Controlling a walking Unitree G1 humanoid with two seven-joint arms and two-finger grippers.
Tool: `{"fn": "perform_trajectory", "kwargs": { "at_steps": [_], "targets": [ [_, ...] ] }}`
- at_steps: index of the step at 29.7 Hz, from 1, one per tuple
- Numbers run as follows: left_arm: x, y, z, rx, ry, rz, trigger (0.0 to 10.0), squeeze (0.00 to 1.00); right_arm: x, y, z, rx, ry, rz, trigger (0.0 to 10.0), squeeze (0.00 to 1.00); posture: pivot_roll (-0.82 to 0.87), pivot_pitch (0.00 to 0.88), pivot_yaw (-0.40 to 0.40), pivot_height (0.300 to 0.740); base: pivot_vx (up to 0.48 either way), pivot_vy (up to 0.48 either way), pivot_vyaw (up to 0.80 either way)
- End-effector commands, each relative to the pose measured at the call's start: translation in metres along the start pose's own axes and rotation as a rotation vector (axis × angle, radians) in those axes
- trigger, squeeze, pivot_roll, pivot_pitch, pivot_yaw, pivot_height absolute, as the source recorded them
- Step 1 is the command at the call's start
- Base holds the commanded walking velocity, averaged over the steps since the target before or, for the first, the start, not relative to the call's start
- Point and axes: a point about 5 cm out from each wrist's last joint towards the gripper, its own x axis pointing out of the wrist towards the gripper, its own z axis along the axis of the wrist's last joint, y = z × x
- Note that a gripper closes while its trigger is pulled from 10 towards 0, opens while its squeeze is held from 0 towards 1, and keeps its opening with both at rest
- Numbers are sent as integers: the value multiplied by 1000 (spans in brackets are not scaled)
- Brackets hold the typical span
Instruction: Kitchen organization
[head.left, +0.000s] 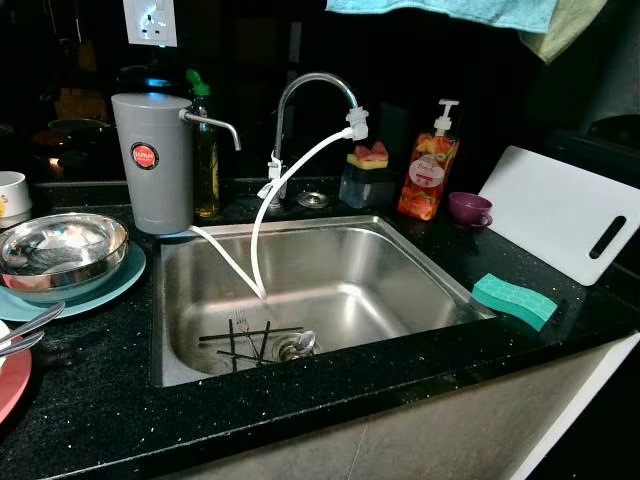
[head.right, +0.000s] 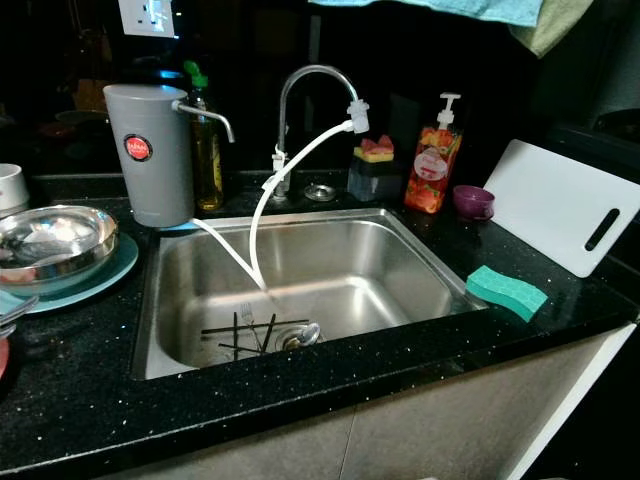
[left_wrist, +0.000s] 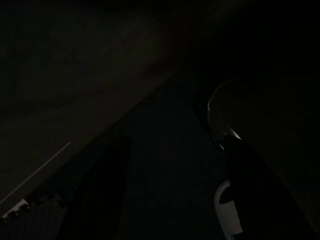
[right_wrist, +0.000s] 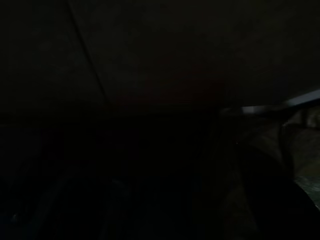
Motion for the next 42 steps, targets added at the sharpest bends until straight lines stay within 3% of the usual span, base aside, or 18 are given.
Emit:
{"fn": "perform_trajectory", "kwargs": {
  "at_steps": [1,5,11,12,14,16,19,20,22,27,30,31,35,36,37,39,40,42],
  "targets": [
    [-1,1,-2,27,13,-16,10000,0,-1,-3,0,-20,-7,-2,10000,0,78,32,-92,740,0,0,0],
    [0,-4,1,155,22,-129,10000,0,-3,0,0,-123,-19,58,10000,0,96,54,-97,740,0,0,0],
    [1,-7,5,276,18,-191,10000,0,-2,-1,4,-126,-31,61,10000,0,96,54,-97,740,0,0,0],
    [1,-9,6,352,19,-216,10000,0,-1,-1,6,-130,-38,64,10000,0,96,54,-97,740,0,0,0],
    [1,-10,7,422,21,-235,10000,0,0,0,8,-133,-44,66,10000,0,103,60,-98,740,0,0,0],
    [1,-10,7,422,21,-235,10000,0,0,0,8,-133,-44,66,10000,0,103,60,-98,740,0,0,0],
    [3,-12,14,793,-14,-239,10000,0,1,5,12,-151,-62,85,10000,0,109,59,-103,740,0,0,0],
    [3,-12,14,793,-14,-239,10000,0,1,5,12,-151,-62,85,10000,0,109,59,-103,740,0,0,0],
    [4,-12,17,960,-66,-222,10000,0,1,7,14,-171,-72,98,10000,0,117,65,-103,740,0,0,0],
    [3,-13,19,1010,-102,-210,10000,0,2,8,16,-175,-76,100,10000,0,116,68,-101,740,0,0,0],
    [3,-15,18,1126,-117,-242,10000,0,2,9,18,-177,-79,101,10000,0,112,67,-100,740,0,0,0],
    [3,-15,18,1126,-117,-242,10000,0,2,9,18,-177,-79,101,10000,0,112,67,-100,740,0,0,0],
    [3,-19,15,1311,-137,-277,10000,0,2,9,17,-182,-80,104,10000,0,109,70,-99,740,0,0,0],
    [2,-21,37,1276,-256,-326,10000,0,2,9,17,-182,-80,104,10000,0,106,71,-98,740,0,0,0],
    [2,-21,37,1276,-256,-326,10000,0,2,9,17,-182,-80,104,10000,0,106,71,-98,740,0,0,0],
    [-12,-21,87,1219,-488,-370,10000,0,1,8,17,-181,-81,102,10000,0,104,71,-95,740,0,0,0],
    [-18,-21,99,1216,-545,-376,10000,0,1,8,18,-181,-82,101,10000,0,104,71,-95,740,0,0,0],
    [-17,-13,105,1102,-551,-312,10000,0,1,7,17,-177,-80,96,10000,0,101,70,-90,740,0,0,0]
  ]
}}
